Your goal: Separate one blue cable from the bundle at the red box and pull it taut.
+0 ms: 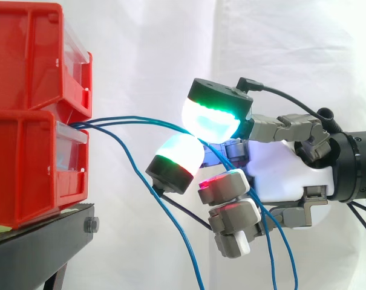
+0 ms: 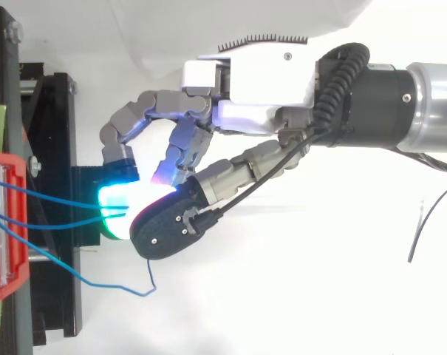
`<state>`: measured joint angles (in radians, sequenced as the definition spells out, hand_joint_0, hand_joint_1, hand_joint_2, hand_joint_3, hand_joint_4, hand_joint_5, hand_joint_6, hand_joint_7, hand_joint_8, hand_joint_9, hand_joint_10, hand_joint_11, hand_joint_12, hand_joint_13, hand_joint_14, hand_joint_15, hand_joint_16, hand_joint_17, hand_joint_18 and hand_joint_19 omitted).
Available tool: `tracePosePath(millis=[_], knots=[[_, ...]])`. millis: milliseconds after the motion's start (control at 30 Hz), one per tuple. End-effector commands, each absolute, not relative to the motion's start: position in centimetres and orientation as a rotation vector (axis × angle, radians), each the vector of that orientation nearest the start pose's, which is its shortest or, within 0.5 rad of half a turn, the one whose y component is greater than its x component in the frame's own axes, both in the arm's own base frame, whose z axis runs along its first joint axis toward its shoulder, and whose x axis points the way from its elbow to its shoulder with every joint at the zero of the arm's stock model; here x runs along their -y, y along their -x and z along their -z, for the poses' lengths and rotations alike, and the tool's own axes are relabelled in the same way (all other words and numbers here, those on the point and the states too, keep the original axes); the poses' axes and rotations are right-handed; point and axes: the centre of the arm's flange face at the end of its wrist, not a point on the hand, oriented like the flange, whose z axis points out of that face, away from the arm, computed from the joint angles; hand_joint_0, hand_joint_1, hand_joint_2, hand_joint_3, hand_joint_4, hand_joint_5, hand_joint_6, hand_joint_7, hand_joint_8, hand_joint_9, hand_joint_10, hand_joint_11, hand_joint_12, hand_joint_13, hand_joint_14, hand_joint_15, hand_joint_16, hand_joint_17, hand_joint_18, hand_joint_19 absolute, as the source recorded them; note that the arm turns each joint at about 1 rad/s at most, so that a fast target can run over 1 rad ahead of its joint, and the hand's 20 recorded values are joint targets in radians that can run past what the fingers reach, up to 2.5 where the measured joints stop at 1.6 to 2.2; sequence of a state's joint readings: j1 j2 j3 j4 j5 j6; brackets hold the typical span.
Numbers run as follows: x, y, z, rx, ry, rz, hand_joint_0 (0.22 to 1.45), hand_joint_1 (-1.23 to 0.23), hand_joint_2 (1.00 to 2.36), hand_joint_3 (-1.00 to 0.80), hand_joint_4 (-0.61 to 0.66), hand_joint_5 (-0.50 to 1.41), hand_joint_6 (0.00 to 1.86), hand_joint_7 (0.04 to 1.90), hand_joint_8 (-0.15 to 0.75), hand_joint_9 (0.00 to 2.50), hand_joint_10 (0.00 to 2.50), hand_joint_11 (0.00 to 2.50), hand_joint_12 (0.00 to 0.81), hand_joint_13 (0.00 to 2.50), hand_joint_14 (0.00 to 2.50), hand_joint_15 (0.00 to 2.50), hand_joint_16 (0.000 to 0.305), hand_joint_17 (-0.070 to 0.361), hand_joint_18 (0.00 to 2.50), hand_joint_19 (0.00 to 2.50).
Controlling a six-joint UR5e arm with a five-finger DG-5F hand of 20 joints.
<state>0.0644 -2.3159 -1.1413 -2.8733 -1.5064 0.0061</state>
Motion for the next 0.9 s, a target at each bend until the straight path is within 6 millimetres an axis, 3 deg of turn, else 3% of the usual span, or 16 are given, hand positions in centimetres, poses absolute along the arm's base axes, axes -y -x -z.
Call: tracePosePath(millis=[0,33,267,333,433,533,567,700,867], knots=[[9.08,-76.30,-24.86,-1.243,-1.246,-1.189,0.72,-0.90,1.01,-0.37,-0.01,-0.20,0.89,1.09,0.264,1.09,0.03,1.20,0.345,1.12,0.03,1.14,0.055,0.123,0.80,0.90],[9.08,-76.30,-24.86,-1.243,-1.246,-1.189,0.74,-0.90,1.00,-0.50,0.00,-0.19,0.89,1.08,0.261,1.09,0.03,1.21,0.339,1.12,0.03,1.14,0.054,0.122,0.80,0.88],[9.08,-76.30,-24.86,-1.243,-1.246,-1.189,0.54,-0.79,1.00,-0.50,0.04,-0.17,0.88,1.08,0.286,1.16,0.03,1.21,0.363,1.14,0.03,1.14,0.056,0.126,0.82,0.91],[9.08,-76.26,-24.90,-1.243,-1.246,-1.189,0.48,-0.69,1.00,-0.50,0.07,-0.17,0.86,1.06,0.313,1.19,0.03,1.19,0.393,1.18,0.03,1.14,0.061,0.137,0.86,0.92],[9.08,-76.30,-24.86,-1.243,-1.246,-1.189,0.48,-0.64,1.00,-0.50,0.07,-0.17,0.86,1.05,0.321,1.21,0.02,1.19,0.392,1.19,0.03,1.13,0.062,0.140,0.87,0.93],[9.06,-76.30,-24.86,-1.244,-1.246,-1.190,0.57,-0.58,1.00,-0.50,0.04,-0.17,0.85,1.07,0.291,1.22,0.03,1.23,0.348,1.17,0.03,1.15,0.055,0.124,0.84,0.96],[9.06,-76.30,-24.86,-1.244,-1.246,-1.190,0.59,-0.58,1.00,-0.50,0.04,-0.17,0.85,1.07,0.280,1.22,0.03,1.24,0.347,1.18,0.03,1.16,0.054,0.122,0.83,0.96],[9.06,-76.30,-24.86,-1.244,-1.246,-1.190,0.59,-0.72,1.02,-0.18,0.00,-0.17,0.87,1.09,0.292,1.21,0.02,1.24,0.357,1.19,0.03,1.16,0.057,0.127,0.86,0.95],[9.06,-76.32,-24.87,-1.242,-1.245,-1.191,0.64,-0.84,1.02,-0.14,-0.05,-0.19,0.89,1.07,0.266,1.12,0.03,1.21,0.346,1.13,0.03,1.16,0.054,0.122,0.81,0.94]])
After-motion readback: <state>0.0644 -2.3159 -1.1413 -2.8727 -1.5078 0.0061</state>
